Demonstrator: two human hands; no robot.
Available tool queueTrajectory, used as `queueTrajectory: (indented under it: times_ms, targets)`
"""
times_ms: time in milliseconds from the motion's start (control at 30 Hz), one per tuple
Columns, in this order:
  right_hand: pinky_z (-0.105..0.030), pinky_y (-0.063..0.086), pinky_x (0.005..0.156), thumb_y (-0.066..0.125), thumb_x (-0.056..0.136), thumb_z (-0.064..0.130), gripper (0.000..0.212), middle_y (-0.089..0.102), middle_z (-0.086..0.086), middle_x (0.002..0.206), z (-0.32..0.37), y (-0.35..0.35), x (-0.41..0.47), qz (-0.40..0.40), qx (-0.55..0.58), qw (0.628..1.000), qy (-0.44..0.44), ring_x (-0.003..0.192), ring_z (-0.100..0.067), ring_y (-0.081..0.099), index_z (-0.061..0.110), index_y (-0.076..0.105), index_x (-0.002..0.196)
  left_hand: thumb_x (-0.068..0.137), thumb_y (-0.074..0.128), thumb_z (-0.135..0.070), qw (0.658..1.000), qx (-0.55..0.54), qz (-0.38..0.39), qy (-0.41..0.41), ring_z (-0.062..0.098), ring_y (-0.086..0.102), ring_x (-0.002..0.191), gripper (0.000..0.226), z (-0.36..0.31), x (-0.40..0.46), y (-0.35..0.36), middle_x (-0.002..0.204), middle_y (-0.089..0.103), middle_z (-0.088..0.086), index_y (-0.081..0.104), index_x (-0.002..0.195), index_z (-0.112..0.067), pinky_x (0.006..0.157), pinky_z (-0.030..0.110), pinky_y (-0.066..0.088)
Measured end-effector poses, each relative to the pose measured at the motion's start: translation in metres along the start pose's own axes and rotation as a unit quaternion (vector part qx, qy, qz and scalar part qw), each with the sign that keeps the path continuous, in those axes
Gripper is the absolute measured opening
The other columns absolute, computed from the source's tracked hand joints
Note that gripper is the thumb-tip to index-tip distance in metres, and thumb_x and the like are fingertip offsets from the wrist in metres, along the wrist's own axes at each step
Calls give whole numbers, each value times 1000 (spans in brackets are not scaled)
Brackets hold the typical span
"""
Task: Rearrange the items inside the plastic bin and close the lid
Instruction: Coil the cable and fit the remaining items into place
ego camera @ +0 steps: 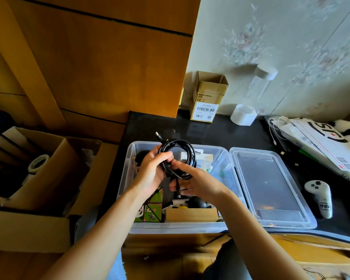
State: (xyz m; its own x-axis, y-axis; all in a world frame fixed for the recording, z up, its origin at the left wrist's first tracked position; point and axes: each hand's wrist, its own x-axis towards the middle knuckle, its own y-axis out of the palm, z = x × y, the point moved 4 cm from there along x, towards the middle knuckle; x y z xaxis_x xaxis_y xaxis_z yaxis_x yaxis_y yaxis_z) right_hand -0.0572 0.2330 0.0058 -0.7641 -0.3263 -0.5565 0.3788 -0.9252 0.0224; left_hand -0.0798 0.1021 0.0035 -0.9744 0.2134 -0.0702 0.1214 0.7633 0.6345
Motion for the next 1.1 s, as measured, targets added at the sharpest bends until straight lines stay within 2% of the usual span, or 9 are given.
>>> queueTrajectory:
  times_ms: [100, 200, 300, 400, 533, 667, 833, 1000, 1100]
  targets:
    - [-22, 50, 58, 63, 86, 38, 36, 64, -2, 64, 6, -7, 1, -100, -2, 995, -18, 56, -13, 62, 7, 61, 104, 85, 57, -3, 999, 29, -31, -14, 22, 62, 75, 6, 5, 2, 0, 72, 61, 9, 55, 86, -9, 71, 30, 53]
    - [-29, 53, 67, 56, 87, 23, 23, 62, 4, 77, 10, -18, -7, -280, -135, 946, -96, 71, -13, 61, 13, 53, 107, 92, 51, -4, 992, 111, -58, -13, 25, 66, 91, 13, 10, 2, 3, 89, 69, 7, 56, 100, -12, 84, 40, 54]
    - [-15, 41, 58, 57, 83, 19, 14, 55, 17, 74, 17, -13, -22, -339, -250, 884, -203, 68, -1, 53, 22, 51, 95, 96, 46, -6, 985, 161, -57, -14, 21, 65, 93, 16, 13, 1, 4, 102, 65, 8, 53, 107, -15, 84, 40, 51]
    - [-8, 40, 61, 60, 81, 14, 18, 56, 21, 79, 23, -11, -27, -343, -255, 863, -269, 76, 4, 55, 25, 54, 95, 97, 44, -8, 991, 126, -23, -47, 18, 68, 85, 18, 15, -1, 6, 98, 69, 12, 56, 110, -12, 82, 30, 53]
    - [-6, 44, 60, 59, 83, 2, 26, 66, 4, 89, 31, -17, -22, -290, -109, 911, -273, 74, 4, 62, 15, 58, 106, 85, 56, -12, 993, 6, 40, -112, 25, 67, 94, 25, 15, -7, 13, 102, 69, 15, 62, 109, -7, 82, 35, 55]
    - [-8, 45, 58, 57, 83, -2, 36, 65, -1, 94, 33, -19, -21, -277, -114, 912, -280, 73, -2, 61, 16, 54, 114, 74, 63, -8, 993, 25, 46, -103, 21, 68, 95, 30, 12, -7, 14, 100, 71, 12, 65, 104, -6, 73, 25, 55]
    - [-9, 49, 72, 56, 81, -7, 46, 59, 10, 102, 27, -13, -22, -270, -137, 905, -301, 97, -3, 58, 19, 50, 118, 69, 68, -8, 993, 66, 47, -83, 20, 65, 97, 24, 9, -8, 10, 99, 71, 10, 73, 92, -12, 81, 24, 51]
    - [-9, 47, 83, 49, 81, -13, 52, 55, 8, 115, 31, -10, -21, -236, -153, 913, -295, 106, 0, 54, 14, 48, 125, 79, 59, -6, 995, -14, 67, -77, 13, 57, 65, 17, 7, -7, 9, 66, 60, 2, 74, 77, -13, 96, 37, 44]
    - [-8, 46, 72, 48, 87, -9, 50, 51, 2, 118, 32, -10, -14, -185, -147, 946, -224, 102, -5, 51, 10, 42, 134, 85, 56, -11, 996, -35, 62, -60, 8, 44, 51, 18, 4, -7, 7, 56, 43, -3, 69, 74, -15, 86, 33, 46]
